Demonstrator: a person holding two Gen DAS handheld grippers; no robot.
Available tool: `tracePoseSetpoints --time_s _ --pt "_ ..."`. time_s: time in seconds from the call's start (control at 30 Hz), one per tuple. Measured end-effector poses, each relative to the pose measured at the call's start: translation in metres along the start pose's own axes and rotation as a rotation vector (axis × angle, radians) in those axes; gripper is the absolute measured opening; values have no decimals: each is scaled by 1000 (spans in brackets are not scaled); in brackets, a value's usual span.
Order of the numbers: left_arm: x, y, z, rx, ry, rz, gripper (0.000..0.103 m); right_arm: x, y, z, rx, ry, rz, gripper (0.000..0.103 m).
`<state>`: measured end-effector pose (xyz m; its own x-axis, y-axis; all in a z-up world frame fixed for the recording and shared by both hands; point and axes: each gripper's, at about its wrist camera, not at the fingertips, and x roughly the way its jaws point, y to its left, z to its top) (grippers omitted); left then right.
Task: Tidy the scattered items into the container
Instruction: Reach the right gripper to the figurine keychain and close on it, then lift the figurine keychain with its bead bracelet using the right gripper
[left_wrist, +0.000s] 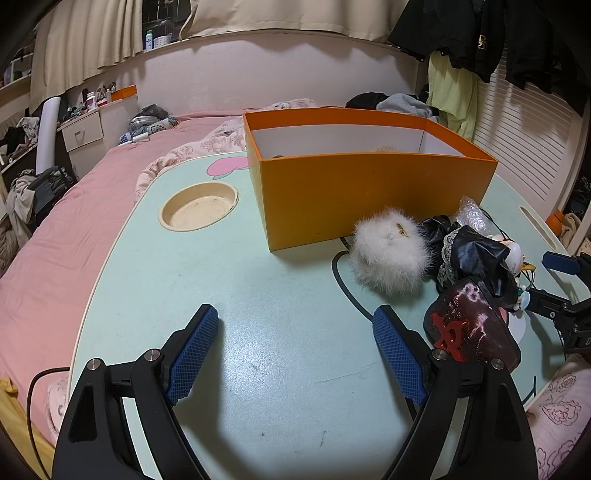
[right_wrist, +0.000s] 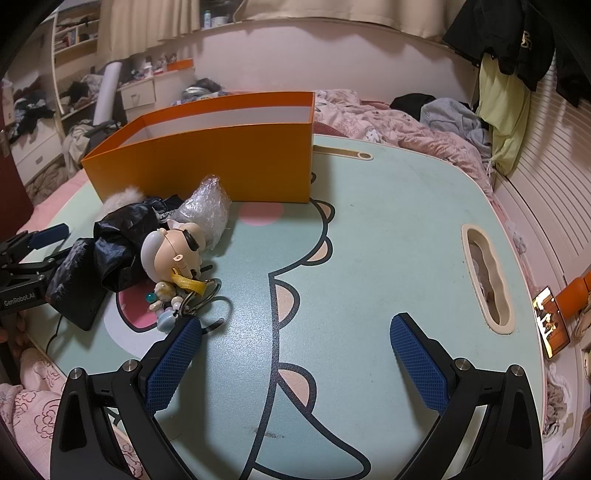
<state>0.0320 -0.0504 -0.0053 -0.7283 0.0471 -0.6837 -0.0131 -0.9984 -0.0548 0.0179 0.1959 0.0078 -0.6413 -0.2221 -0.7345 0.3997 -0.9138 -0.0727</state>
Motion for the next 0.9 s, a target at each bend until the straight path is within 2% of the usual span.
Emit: tracePoseSetpoints --time_s 0.13,0.2,0.3,0.43,0.6,0.67,0.77,0.9 --pt "0 0 0 -1 0 -1 86 -3 -2 -2 20 -19 7 101" --pt "0 -1 0 -1 0 -1 86 -10 -6 -2 52 -57 29 97" --pt "0 -1 0 -1 -1 -1 86 -25 -10 -2 80 -129 56 86" --pt "0 -1 0 -1 -1 -1 86 -34 3 5 32 -160 124 65" --pt "0 -1 0 -2 -1 -2 86 -32 42 14 -149 -147 157 61" --pt "0 -1 0 -2 -1 -1 86 -28 45 19 -160 -138 159 52" --pt "0 -1 0 -1 -1 -1 86 -8 43 28 -144 -53 166 39" --pt "0 -1 0 -1 -2 -2 86 -1 45 17 -166 -7 196 37"
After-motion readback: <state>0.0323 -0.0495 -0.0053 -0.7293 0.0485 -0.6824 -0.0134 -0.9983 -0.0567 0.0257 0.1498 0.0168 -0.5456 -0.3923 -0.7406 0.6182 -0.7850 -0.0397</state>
